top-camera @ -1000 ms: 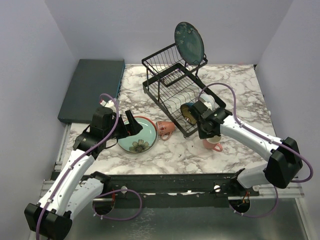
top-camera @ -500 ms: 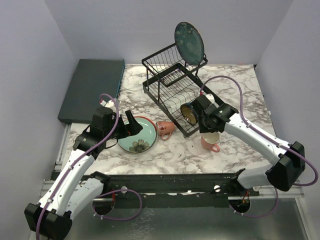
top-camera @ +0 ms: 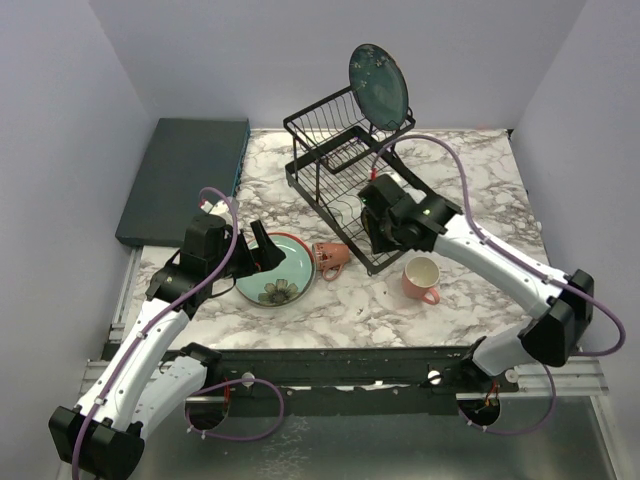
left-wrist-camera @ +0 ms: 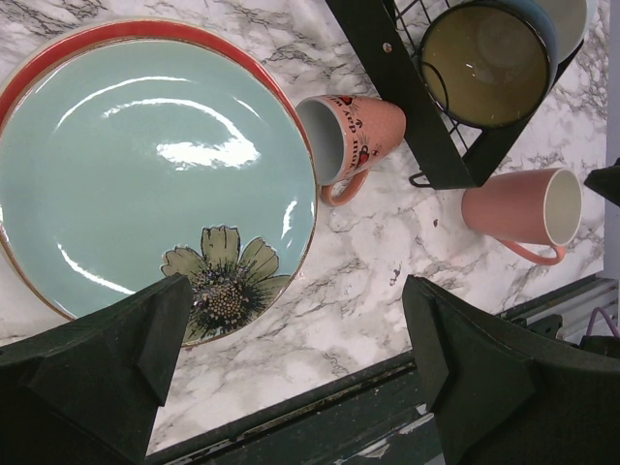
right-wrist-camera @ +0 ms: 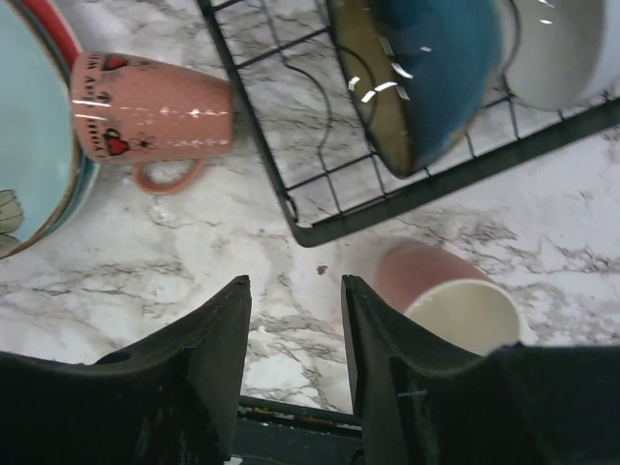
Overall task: Load the mixed dishes into the dish rack
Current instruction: Move the cup to the corner of the board.
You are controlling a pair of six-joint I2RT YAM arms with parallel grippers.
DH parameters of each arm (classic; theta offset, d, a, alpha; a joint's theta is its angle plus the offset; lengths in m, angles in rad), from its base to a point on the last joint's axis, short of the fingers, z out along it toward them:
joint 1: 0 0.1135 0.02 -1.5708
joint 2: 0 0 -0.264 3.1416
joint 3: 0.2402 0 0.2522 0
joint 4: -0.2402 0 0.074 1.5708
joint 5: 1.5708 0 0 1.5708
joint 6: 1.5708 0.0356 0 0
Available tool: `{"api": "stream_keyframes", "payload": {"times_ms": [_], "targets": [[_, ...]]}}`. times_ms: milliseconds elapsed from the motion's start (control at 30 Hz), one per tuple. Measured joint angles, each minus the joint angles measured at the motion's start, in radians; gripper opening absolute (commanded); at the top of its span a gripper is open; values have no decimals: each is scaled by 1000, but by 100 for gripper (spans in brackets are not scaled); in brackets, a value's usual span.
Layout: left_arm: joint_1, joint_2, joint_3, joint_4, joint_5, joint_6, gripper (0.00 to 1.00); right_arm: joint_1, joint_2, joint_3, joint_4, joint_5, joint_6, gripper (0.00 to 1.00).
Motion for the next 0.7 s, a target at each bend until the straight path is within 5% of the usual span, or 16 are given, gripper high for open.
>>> {"api": "stream_keyframes", "payload": {"times_ms": [700], "targets": [[0, -184, -5, -1, -108, -11, 99, 161, 491, 336, 121, -2, -78, 61]]}}
